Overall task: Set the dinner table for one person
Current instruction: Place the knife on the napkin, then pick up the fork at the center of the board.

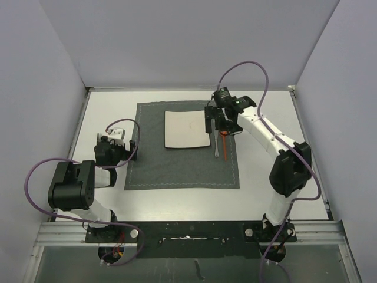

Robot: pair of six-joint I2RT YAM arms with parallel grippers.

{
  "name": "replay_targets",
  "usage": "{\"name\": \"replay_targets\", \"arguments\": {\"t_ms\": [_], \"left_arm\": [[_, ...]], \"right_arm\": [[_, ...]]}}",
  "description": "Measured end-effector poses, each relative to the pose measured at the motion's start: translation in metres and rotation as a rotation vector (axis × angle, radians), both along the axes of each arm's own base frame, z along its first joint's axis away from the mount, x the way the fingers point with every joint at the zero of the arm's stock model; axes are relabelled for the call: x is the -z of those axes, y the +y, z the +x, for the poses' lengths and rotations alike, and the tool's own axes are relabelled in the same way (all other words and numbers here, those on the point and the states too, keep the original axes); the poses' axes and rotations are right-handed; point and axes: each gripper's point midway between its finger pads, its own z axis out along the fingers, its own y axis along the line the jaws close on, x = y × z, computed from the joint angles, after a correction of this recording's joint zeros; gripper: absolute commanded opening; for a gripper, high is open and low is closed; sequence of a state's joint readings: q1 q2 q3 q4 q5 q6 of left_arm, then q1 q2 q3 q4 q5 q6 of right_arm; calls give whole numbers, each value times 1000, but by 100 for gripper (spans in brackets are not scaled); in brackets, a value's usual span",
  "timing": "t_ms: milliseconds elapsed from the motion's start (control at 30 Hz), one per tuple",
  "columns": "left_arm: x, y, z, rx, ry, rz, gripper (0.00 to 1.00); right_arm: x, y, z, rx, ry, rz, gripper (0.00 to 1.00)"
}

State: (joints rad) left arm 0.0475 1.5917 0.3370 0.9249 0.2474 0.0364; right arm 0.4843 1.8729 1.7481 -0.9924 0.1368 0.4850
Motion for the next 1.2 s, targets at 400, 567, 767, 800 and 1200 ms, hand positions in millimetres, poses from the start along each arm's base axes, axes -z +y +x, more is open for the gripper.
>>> {"name": "replay_targets", "arguments": {"t_ms": [400,567,767,800,1200], "left_arm": [[2,8,1,-49,5,15,98],[2,10,2,-71,6,25,98],[4,14,1,-97,11,34,98],[4,15,1,-106,12,37,98],[4,18,2,-144,14,56,98]], "right_arm": [[-38,-97,-33,71,-387,-184,98],[-51,-135,-36,155,-516,-211,98],[-59,-154,-39,171,-597,-231,98],[-61,-154,-39,169,-611,-232,98],[48,-181,-33,161,-484,-159,98]]}}
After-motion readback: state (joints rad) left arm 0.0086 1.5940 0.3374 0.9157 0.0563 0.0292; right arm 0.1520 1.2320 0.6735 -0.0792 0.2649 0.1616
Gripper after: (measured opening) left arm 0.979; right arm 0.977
